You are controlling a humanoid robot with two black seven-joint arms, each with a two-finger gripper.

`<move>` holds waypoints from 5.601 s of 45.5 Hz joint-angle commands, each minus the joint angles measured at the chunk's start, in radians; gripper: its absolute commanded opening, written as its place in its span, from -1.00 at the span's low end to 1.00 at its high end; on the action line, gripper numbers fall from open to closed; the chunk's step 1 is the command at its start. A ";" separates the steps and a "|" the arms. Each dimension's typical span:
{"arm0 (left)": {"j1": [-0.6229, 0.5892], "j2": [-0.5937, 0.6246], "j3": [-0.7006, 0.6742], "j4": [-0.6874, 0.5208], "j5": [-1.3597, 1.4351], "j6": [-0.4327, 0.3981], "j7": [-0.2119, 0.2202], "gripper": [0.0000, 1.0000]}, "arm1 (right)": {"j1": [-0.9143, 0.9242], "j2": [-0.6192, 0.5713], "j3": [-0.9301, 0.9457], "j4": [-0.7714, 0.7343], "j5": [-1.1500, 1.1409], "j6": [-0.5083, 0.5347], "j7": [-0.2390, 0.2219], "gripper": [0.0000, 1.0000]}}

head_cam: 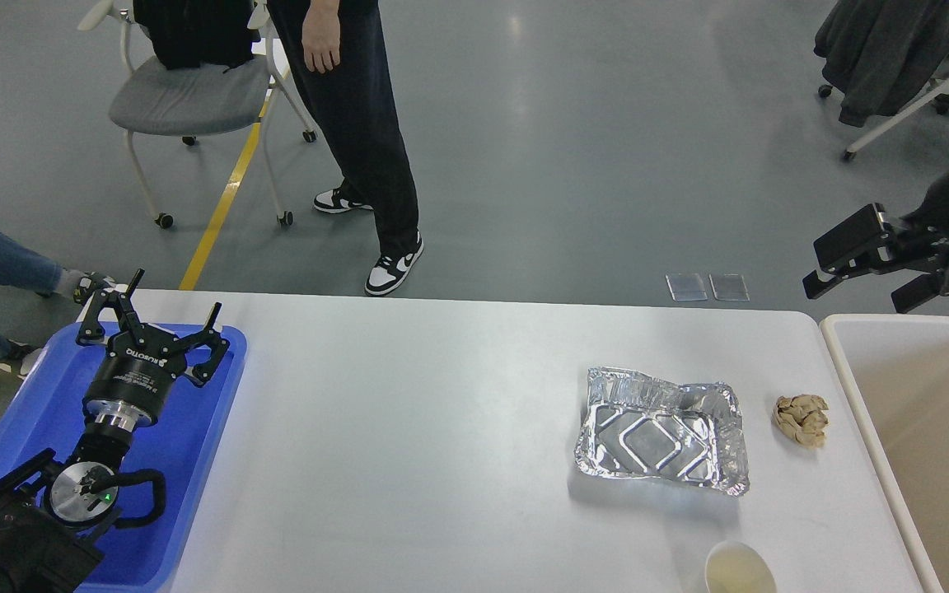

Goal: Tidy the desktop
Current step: 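Raise the right gripper up and away from the table, then lower the right gripper toward the white paper cup near the robot, then close the right gripper on the rim of the white paper cup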

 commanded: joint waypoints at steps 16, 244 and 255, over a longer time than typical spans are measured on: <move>0.000 0.001 0.000 0.001 0.000 0.000 -0.002 0.98 | -0.248 -0.031 0.006 -0.059 0.169 0.000 0.003 1.00; 0.002 0.001 0.000 -0.001 0.000 -0.002 -0.002 0.98 | -0.870 -0.208 0.436 0.303 -0.496 -0.917 -0.185 -1.00; 0.000 0.001 0.000 -0.001 0.000 -0.002 -0.002 0.98 | -0.834 -0.221 0.436 0.311 -0.516 -0.917 -0.185 -1.00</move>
